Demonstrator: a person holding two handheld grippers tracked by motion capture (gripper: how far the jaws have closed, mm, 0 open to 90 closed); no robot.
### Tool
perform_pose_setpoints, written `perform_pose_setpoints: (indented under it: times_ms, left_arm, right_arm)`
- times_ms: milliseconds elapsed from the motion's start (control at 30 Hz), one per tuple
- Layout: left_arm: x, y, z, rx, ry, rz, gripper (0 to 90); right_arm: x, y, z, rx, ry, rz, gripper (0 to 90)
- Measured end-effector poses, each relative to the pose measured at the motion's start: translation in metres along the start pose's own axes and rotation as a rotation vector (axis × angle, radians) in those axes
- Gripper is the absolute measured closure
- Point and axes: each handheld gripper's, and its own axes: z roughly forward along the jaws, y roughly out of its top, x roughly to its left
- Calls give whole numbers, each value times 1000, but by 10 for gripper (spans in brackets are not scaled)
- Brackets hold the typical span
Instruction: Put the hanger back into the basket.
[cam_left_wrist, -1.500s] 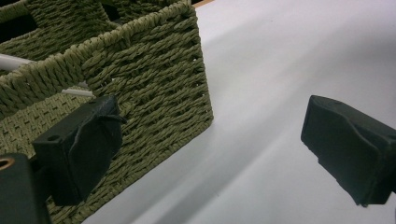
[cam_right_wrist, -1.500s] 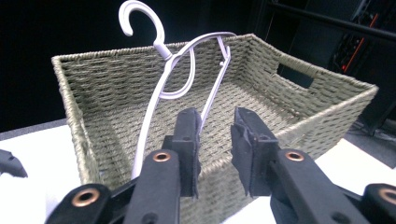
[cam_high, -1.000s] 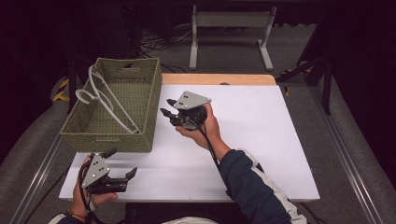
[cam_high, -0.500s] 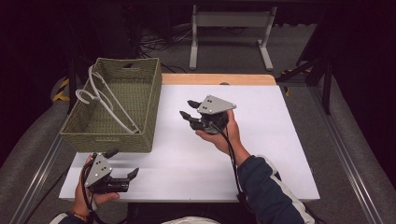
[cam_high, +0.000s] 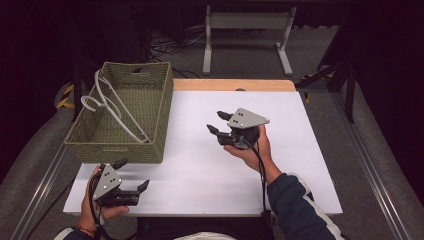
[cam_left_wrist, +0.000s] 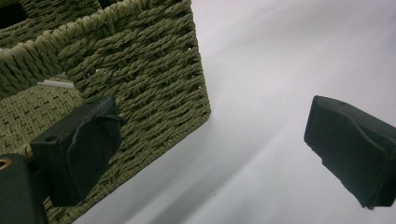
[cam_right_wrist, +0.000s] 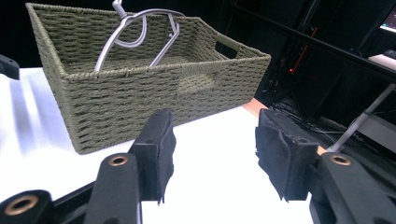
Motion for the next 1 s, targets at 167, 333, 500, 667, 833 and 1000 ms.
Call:
perform_pose_setpoints:
  times_ms: [167,333,500,667,833,1000]
  left_arm:
    - [0,0,1,4,0,2,45]
    - [0,0,1,1,2,3,45]
    - [0,0,2,7,1,-1,44]
    - [1,0,2,6,3,-1,45]
    - [1,0,3,8,3,-1,44]
    - [1,0,4,13,0,-2,44]
  right_arm:
    - [-1,-6,-10,4,-11,3,420]
    - [-1,-11,-16,8,-38,-8,369]
    - [-2,-14,-25,9,-63,-21,319]
    - [-3,-20,-35,11,-106,-22,232]
    - [-6,-25,-45,9,-124,-14,195]
    - [-10,-34,-55,9,-148,-4,164]
